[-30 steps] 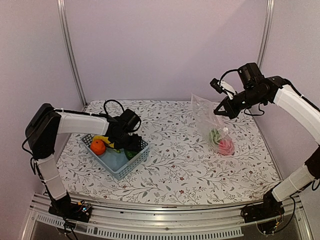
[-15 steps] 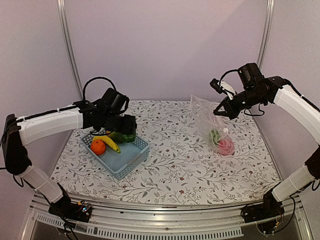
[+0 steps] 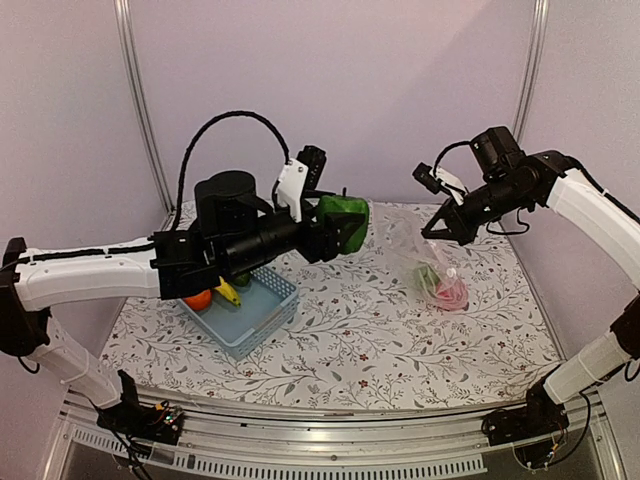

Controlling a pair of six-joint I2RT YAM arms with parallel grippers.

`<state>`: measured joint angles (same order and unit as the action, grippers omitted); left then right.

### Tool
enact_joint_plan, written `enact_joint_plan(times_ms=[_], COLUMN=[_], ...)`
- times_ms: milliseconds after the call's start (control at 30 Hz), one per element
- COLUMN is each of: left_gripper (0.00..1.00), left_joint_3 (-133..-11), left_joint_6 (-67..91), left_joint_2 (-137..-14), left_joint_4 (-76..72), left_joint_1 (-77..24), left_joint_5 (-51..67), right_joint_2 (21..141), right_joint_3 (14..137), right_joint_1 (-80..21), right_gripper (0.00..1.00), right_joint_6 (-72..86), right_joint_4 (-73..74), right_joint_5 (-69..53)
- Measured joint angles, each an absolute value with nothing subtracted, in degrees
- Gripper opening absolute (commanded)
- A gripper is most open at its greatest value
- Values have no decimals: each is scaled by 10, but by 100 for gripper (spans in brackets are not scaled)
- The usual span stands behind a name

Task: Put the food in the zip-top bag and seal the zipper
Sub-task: Place the fake fruit in the zipper food storage bag.

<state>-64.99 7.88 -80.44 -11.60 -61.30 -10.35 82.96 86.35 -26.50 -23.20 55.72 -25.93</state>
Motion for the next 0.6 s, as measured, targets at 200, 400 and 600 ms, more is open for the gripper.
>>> enact_joint_plan(times_ms=[200, 400, 600], left_gripper=[50, 52, 78], left_joint_3=[-726, -780, -797], left_joint_6=[25, -23, -84], left_joint_2=[-899, -967, -1030], left_joint_4=[-174, -198, -208], left_joint_1=[-646, -653, -653], left_joint_5=[-83, -89, -141], right_joint_2=[817, 802, 797], right_joint_3=[868, 874, 886], right_joint_1=[-286, -295, -296], right_gripper=[0, 0, 0], right_joint_6=[-249, -262, -270], right_joint_4=[592, 623, 641], right_joint_5=[-294, -330, -351])
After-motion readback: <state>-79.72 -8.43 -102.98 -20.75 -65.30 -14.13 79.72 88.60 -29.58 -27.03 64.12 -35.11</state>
